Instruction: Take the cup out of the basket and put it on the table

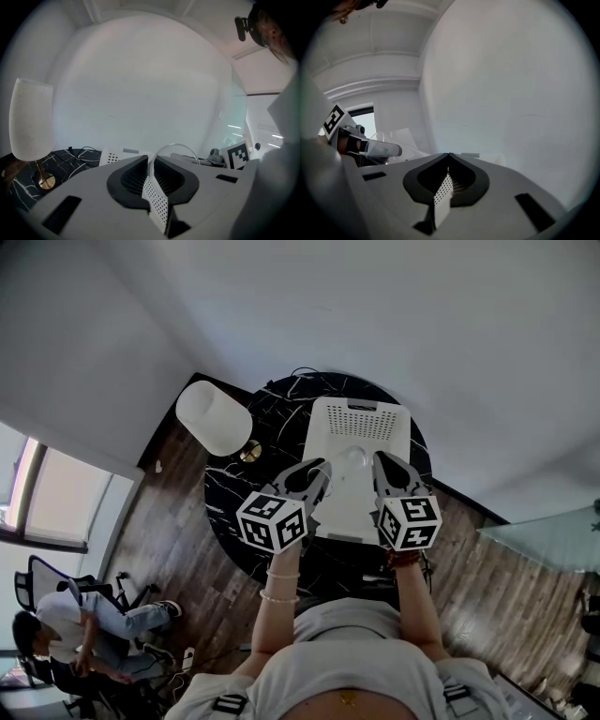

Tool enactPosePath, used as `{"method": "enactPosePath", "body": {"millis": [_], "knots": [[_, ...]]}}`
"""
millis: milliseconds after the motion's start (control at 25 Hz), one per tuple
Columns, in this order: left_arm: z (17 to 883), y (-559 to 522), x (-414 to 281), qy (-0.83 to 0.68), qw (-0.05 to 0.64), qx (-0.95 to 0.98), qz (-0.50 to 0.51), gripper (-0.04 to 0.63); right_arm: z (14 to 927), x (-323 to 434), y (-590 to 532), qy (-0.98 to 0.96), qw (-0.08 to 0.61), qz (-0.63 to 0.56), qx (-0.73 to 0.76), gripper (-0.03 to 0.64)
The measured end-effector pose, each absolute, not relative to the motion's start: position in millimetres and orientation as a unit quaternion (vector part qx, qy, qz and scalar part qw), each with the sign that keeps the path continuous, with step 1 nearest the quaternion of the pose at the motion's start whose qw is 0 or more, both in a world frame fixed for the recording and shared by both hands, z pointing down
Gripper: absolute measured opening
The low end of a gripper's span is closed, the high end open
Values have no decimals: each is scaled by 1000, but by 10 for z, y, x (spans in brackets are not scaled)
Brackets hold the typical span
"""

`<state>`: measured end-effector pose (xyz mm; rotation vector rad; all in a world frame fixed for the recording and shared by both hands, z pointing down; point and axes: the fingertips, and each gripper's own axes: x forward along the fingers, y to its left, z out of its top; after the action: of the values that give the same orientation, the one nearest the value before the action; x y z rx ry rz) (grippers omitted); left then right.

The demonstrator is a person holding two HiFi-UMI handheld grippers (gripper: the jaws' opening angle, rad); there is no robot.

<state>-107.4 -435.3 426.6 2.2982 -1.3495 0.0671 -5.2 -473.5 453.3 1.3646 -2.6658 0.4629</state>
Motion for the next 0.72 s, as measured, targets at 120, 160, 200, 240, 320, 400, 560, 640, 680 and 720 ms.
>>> {"method": "enactPosePath", "body": {"millis": [120,160,200,240,320,400,560,640,680,720], "knots": [[4221,-4335,-1088,-493,232,839,20,46,4505,-58,-4727,-878,59,142,454,8],[4210,-4331,-1089,-493,230,839,20,46,4494,-60,-4724,-878,60,138,455,8],[4202,-4326,-1090,-493,229,839,20,47,4482,-64,-4721,-878,60,136,456,8],[4196,-4319,-1091,-494,228,839,20,46,4470,-68,-4717,-878,59,133,456,8],[4188,-4304,-1091,-494,227,839,20,46,4442,-78,-4707,-878,59,127,457,8],[4183,-4293,-1089,-494,226,839,21,46,4413,-87,-4700,-878,60,120,458,8],[4169,-4272,-1092,-495,224,840,21,46,4347,-115,-4680,-879,56,112,460,9],[4162,-4262,-1083,-494,222,840,22,46,4317,-124,-4668,-879,53,109,461,9],[4159,-4260,-1077,-493,221,841,21,46,4306,-128,-4665,-879,53,107,461,9],[4158,-4261,-1072,-492,222,842,21,46,4297,-131,-4664,-879,52,105,461,9]]}}
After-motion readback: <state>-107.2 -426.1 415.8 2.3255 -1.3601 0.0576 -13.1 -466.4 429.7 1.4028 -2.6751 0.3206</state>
